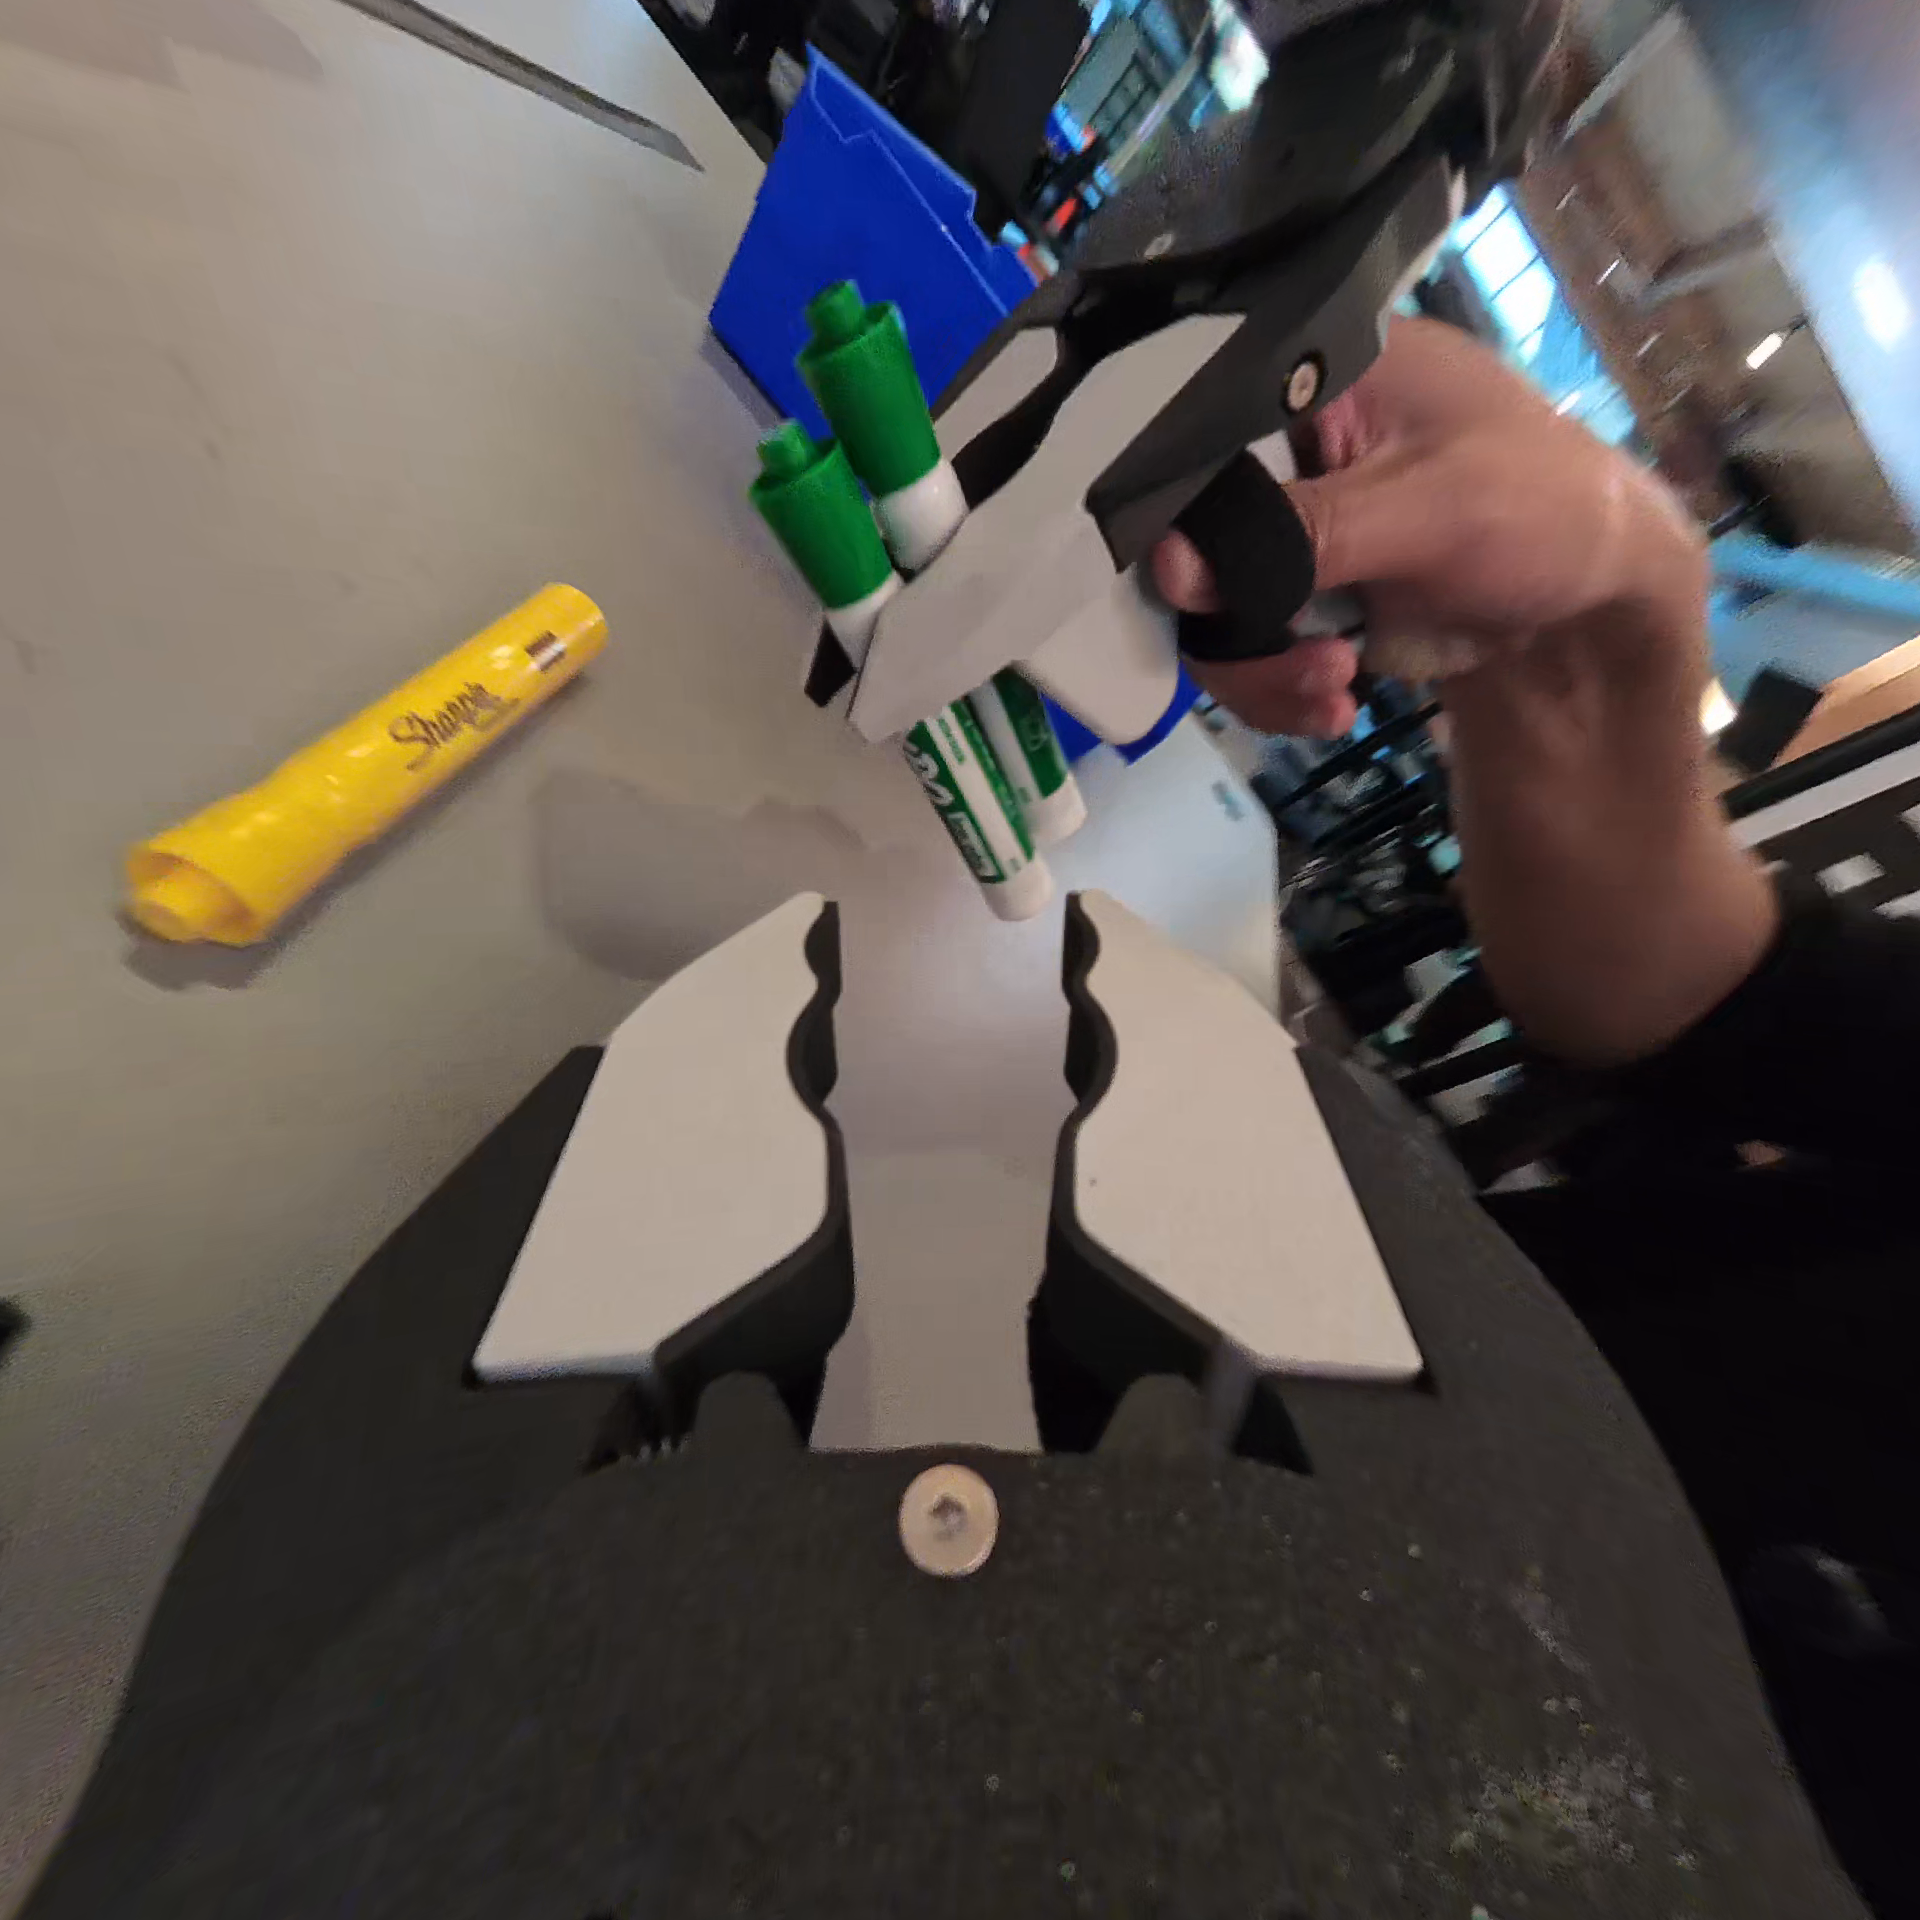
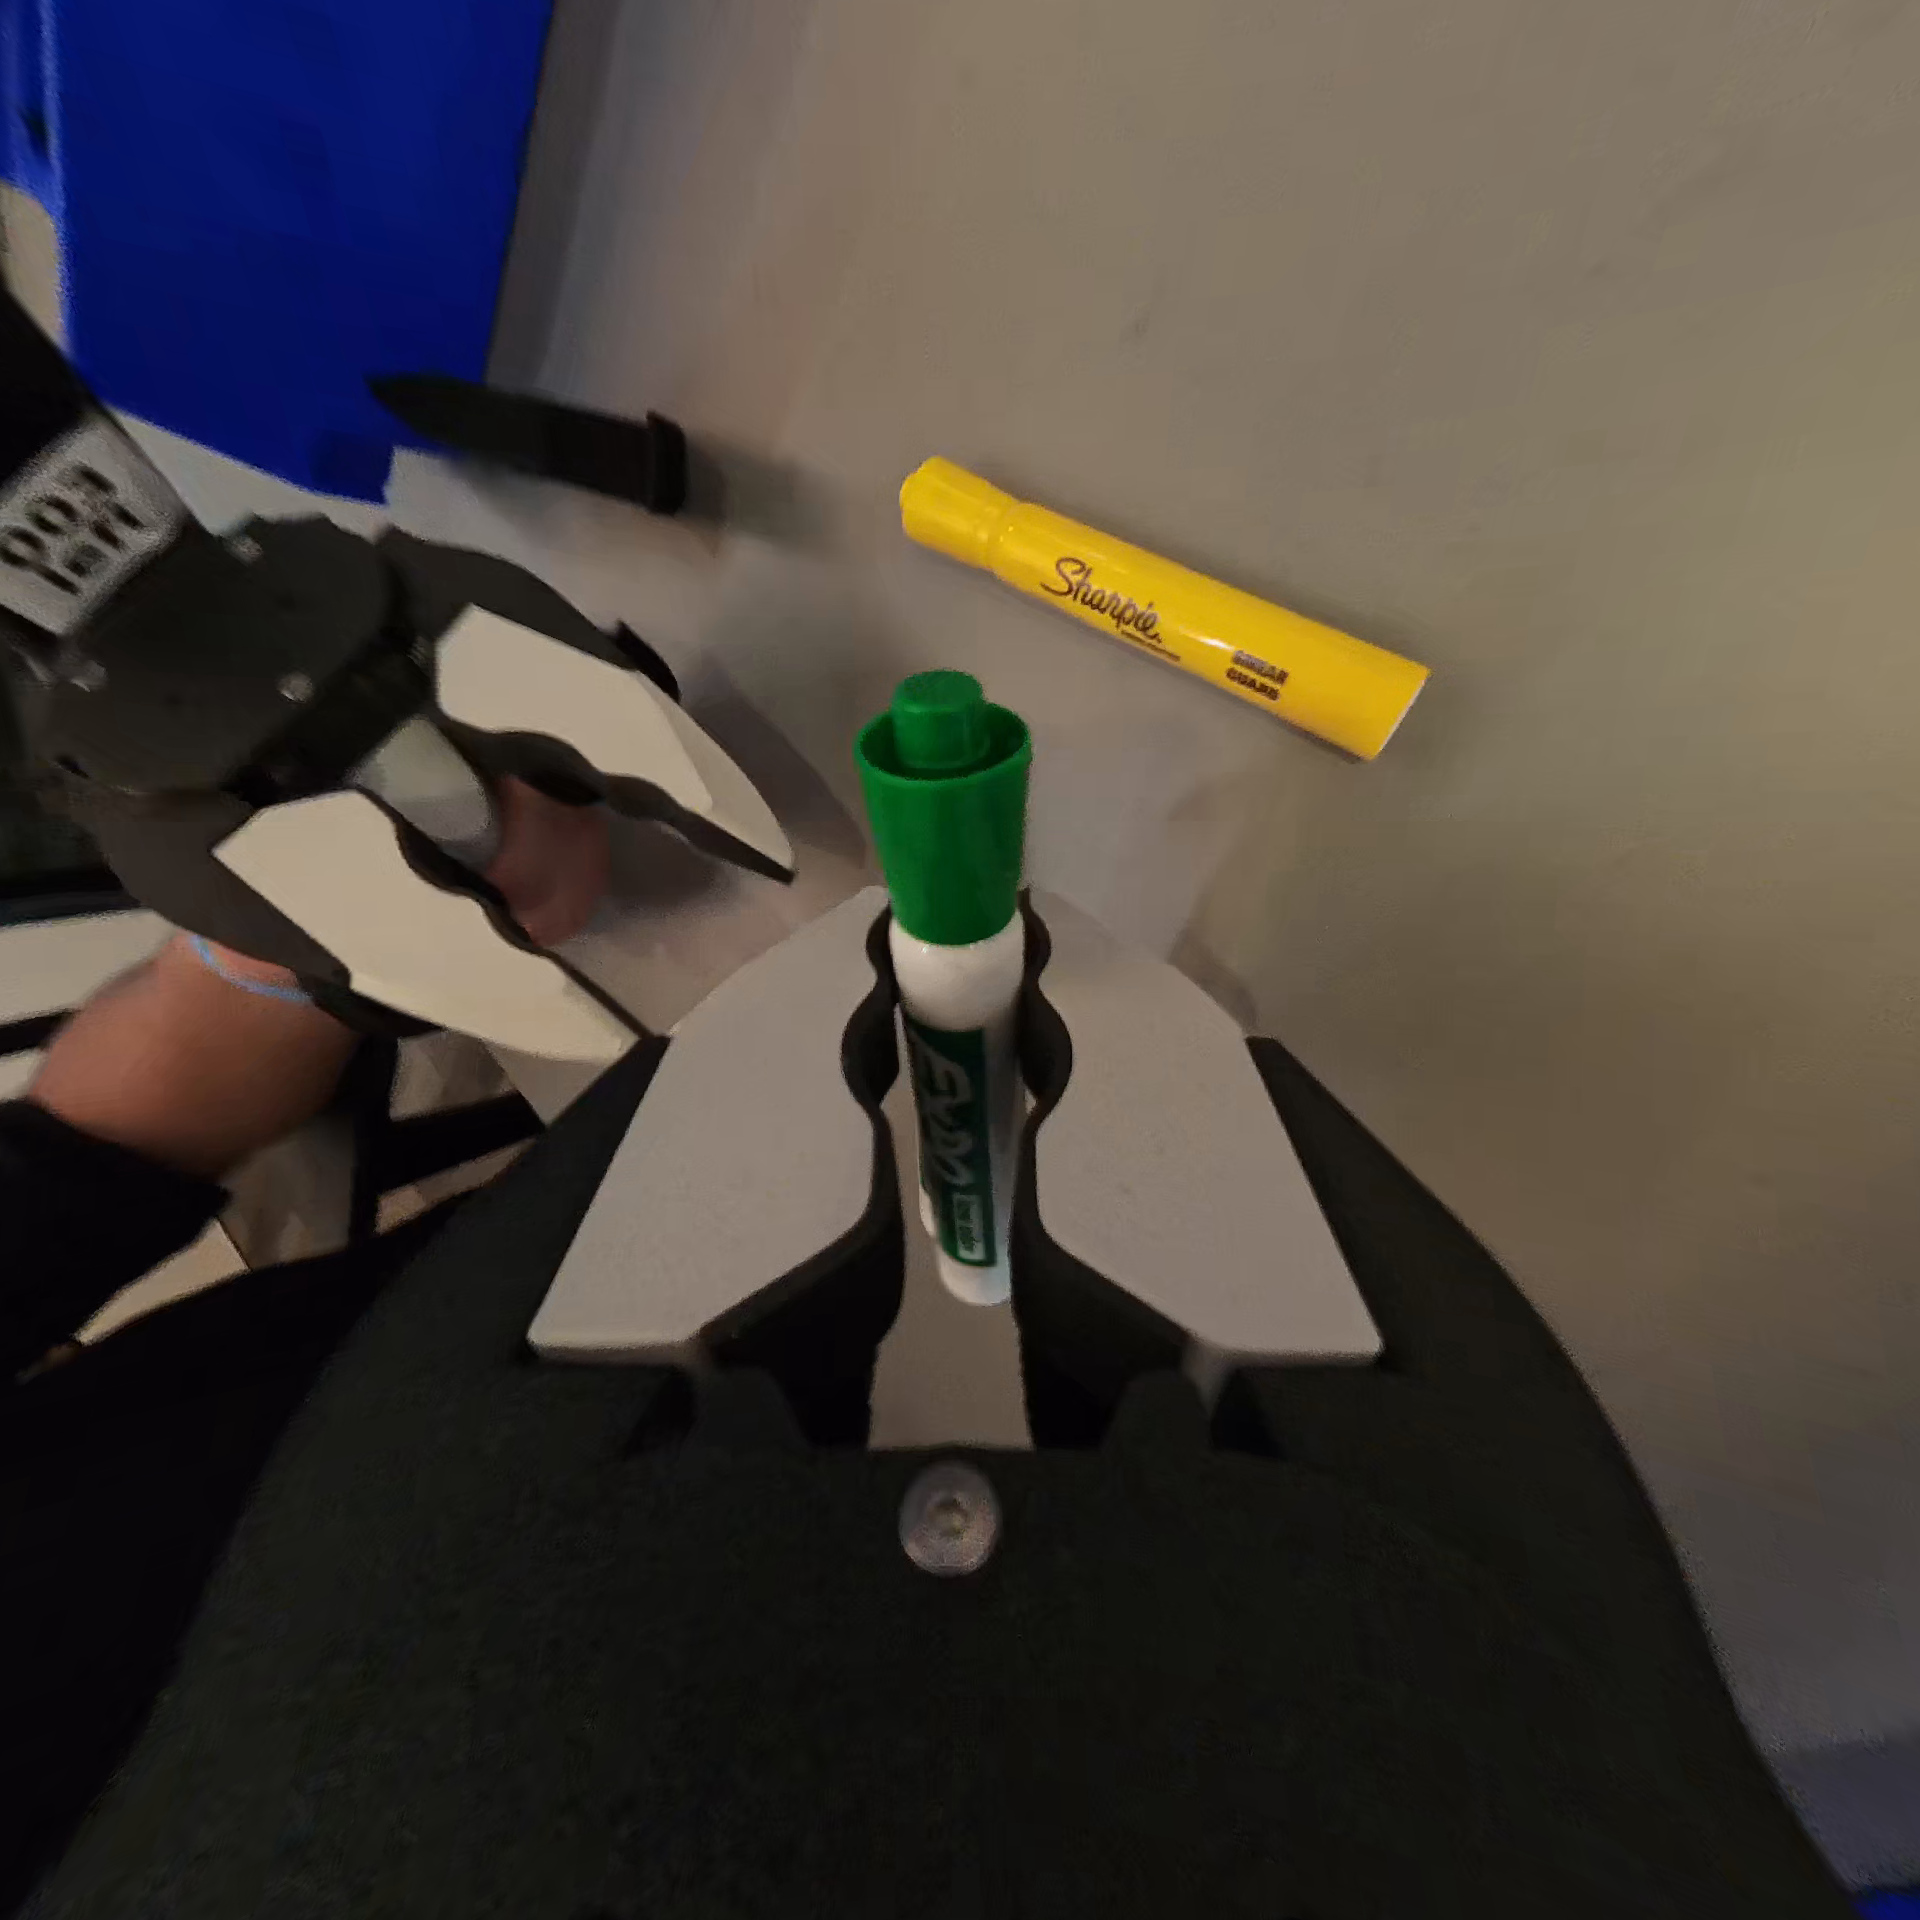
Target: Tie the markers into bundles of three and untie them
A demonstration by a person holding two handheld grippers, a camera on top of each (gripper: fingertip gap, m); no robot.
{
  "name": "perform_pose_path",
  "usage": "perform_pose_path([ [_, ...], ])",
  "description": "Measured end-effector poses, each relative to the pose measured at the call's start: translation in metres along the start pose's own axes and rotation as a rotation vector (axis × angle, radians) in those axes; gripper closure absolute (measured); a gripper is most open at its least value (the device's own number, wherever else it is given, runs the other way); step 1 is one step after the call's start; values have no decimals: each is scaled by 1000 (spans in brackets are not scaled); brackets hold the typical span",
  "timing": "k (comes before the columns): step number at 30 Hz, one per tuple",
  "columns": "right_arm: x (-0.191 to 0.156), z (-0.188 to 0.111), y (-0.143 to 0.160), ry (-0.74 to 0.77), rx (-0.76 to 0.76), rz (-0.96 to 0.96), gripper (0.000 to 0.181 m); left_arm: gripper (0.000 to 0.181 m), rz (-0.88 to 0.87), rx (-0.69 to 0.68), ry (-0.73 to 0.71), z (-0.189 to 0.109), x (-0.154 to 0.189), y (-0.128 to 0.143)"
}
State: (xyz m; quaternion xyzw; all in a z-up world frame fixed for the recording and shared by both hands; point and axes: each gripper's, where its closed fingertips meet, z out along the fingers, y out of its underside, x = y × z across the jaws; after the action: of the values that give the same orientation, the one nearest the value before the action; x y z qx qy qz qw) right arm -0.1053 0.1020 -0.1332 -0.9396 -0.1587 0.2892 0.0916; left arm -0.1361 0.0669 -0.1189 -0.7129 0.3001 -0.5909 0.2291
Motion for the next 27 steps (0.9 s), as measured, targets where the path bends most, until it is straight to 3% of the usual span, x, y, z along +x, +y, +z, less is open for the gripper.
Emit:
perform_pose_path([
  [4, -5, -1, -3, -65, 75, 109, 161, 136, -150, 53, 6, 7, 0, 4],
  [7, -7, 2, -3, -104, 114, 163, 161, 127, -125, -31, -68, 19, -1, 20],
  [18, -19, 10, -12, -387, 245, 353, 160, 126, -241, -38, 114, 22, 5, 8],
  [27, -22, 17, -12, -506, 309, 428, 160, 149, -351, -98, 142, 29, 3, 9],
])
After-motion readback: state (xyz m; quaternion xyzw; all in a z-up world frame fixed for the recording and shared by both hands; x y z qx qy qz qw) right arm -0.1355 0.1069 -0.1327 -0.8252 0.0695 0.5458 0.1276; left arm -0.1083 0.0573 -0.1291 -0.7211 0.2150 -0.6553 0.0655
